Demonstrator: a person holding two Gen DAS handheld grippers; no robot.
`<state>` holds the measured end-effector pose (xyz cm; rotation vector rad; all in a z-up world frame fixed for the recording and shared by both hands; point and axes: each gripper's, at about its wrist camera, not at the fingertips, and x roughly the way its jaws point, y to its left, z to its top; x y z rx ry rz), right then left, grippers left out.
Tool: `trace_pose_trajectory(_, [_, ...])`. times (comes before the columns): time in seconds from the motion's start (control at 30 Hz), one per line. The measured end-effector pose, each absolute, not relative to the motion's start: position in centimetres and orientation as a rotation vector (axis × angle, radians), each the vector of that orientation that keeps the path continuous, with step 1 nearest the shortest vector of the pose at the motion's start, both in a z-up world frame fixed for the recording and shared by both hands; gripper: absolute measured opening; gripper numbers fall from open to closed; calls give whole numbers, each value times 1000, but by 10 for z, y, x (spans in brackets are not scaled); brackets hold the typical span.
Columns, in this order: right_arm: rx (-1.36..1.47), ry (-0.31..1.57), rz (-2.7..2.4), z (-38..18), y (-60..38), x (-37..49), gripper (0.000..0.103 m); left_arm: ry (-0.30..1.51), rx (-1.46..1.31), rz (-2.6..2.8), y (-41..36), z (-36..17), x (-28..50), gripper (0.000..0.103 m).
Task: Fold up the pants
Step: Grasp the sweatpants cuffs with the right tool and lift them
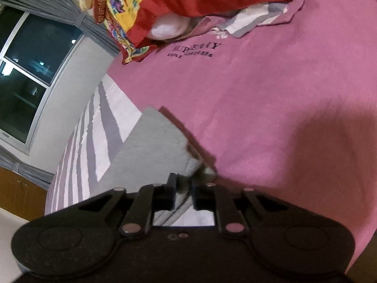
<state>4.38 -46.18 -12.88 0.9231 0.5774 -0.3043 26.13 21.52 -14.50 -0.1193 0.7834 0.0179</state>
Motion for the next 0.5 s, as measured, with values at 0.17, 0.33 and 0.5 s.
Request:
trace_pose_trajectory(0.17, [978, 529, -291, -129, -455, 25, 45, 780, -119, 17, 215, -145, 260, 69])
trace_pose_trajectory(0.33, [1075, 510, -280, -153, -459, 24, 42, 781, -114, 19, 213, -146, 260, 69])
trace_pose_trajectory(0.5, [1005, 517, -257, -151, -454, 52, 41, 790, -112, 18, 213, -145, 262, 69])
